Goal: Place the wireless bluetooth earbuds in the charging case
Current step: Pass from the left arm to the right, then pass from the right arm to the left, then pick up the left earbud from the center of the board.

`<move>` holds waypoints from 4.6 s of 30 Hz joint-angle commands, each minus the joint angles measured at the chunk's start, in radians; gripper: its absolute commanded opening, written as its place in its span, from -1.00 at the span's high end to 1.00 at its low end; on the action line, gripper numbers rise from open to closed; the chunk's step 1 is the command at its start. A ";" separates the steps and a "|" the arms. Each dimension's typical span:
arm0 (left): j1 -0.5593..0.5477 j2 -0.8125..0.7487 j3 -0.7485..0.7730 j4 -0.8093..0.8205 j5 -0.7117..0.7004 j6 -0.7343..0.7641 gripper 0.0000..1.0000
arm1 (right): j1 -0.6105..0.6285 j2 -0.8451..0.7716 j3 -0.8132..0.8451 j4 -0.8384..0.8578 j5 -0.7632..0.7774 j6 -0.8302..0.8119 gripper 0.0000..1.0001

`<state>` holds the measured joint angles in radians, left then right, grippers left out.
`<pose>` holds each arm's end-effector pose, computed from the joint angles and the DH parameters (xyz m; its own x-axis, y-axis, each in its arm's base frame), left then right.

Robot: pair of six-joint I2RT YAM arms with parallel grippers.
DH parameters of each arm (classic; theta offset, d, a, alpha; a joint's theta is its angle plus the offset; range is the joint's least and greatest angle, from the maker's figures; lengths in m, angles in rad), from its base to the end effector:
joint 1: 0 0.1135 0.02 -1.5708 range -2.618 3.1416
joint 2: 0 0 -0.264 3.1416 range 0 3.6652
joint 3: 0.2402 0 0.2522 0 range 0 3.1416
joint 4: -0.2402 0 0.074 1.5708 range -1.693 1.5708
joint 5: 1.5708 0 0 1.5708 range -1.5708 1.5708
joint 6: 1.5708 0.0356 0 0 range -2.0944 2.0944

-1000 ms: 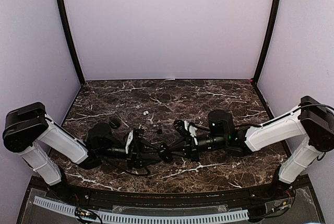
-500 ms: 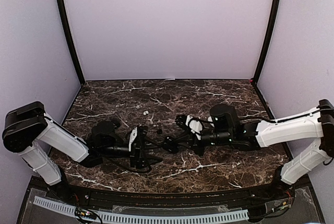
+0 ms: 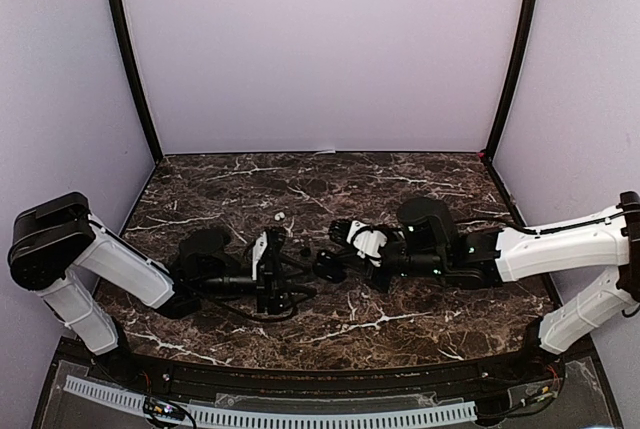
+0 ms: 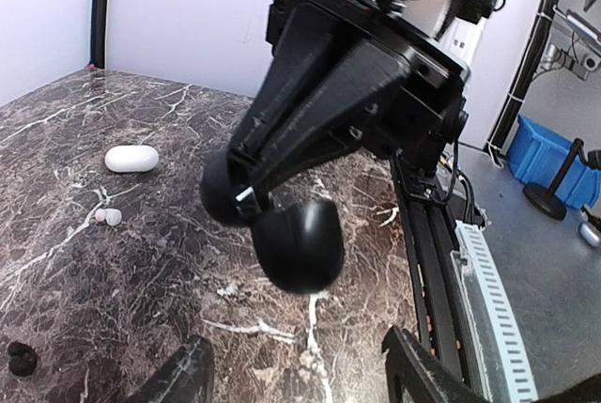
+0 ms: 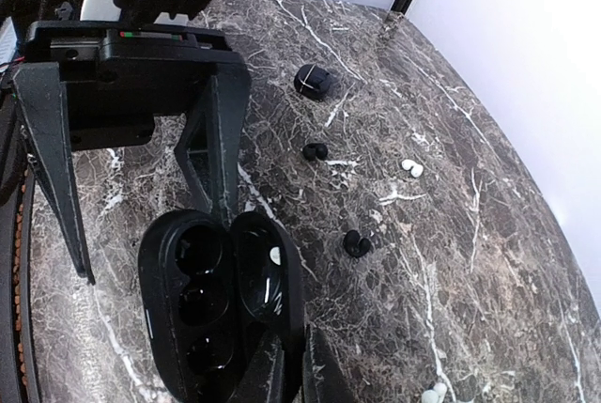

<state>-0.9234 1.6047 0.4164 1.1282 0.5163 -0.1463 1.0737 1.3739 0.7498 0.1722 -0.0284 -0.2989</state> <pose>0.1553 -0.2346 0.1662 -0.1803 0.0282 -0.9832 0.9750 0.1370 -0.1748 0.1425 0.2649 0.2301 0.0633 -0.5006 -0.8634 -0.9126 0.3211 -0.2531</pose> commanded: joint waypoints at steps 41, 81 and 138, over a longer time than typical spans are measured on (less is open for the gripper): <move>0.005 -0.045 0.075 -0.076 0.057 -0.102 0.52 | 0.130 0.089 0.124 -0.019 0.231 -0.141 0.68; 0.398 -0.408 -0.022 -0.445 -0.240 -0.212 0.57 | 0.076 0.439 0.205 0.340 0.138 0.468 -0.02; 0.495 -0.639 -0.168 -0.409 -0.434 -0.170 0.60 | 0.030 1.039 0.868 0.073 0.373 0.568 0.67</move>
<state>-0.4347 0.9764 0.2737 0.6807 0.0807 -0.3328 1.1122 2.4622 1.6852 0.2569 0.3183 0.2680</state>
